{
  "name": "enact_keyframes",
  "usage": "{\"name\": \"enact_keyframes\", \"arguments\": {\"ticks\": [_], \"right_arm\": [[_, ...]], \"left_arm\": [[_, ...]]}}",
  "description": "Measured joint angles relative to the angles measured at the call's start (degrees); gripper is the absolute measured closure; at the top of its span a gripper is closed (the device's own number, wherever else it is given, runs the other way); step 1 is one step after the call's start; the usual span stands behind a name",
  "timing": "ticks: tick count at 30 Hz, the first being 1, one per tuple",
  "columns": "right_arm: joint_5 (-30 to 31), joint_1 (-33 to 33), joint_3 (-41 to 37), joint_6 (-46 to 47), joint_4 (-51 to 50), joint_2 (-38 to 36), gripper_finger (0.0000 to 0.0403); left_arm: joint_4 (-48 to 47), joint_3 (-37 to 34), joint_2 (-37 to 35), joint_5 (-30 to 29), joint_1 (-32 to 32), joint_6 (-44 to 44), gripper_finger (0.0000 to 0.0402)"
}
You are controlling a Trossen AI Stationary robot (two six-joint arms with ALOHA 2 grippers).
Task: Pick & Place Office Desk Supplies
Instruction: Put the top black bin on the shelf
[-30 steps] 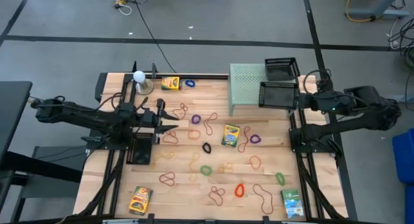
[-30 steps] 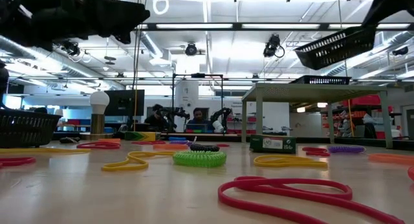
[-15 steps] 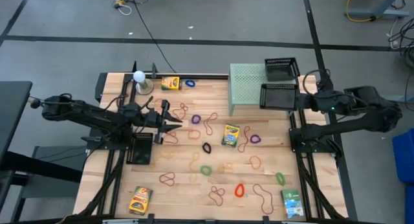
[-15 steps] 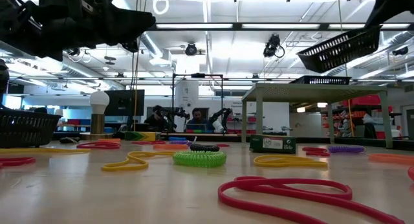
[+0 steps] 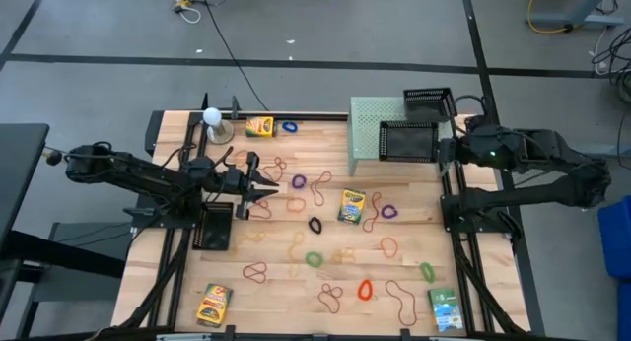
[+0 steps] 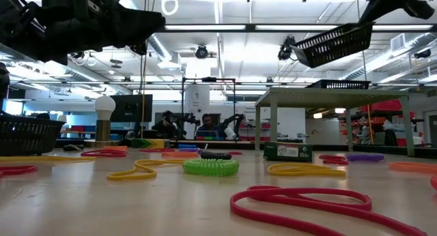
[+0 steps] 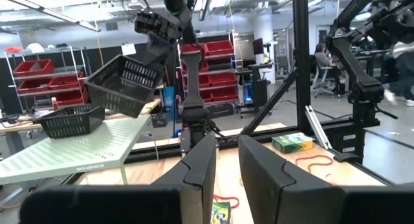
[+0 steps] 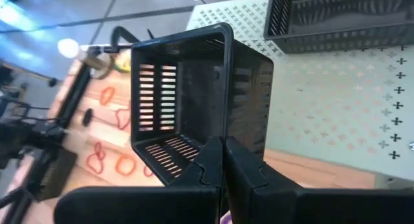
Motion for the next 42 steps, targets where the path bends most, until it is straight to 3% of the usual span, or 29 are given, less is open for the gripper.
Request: {"name": "enact_keyframes", "arguments": {"ticks": [10, 17, 22, 34, 42], "right_arm": [[-11.6, -15.3, 0.0, -10.2, 6.4, 7.5, 0.0396], [-18.1, -21.5, 0.0, -13.2, 11.7, 14.4, 0.0396], [-20.8, -23.2, 0.0, -14.5, 13.1, 18.5, 0.0391], [-19.7, -24.0, 0.0, -15.7, 13.7, 20.1, 0.0323], [-17.4, -21.3, 4.3, -30.0, 14.0, 20.5, 0.0287]], "left_arm": [[0.5, 0.0, 0.0, 0.0, 0.0, -0.8, 0.0328], [0.4, 0.0, 0.0, -0.6, 0.0, -1.2, 0.0328], [0.4, 0.0, 0.0, -0.6, 0.0, -2.0, 0.0328], [0.4, 0.0, 0.0, -0.7, 0.0, -2.9, 0.0328], [0.4, 0.0, 0.0, -1.7, 0.0, -2.8, 0.0328]]}}
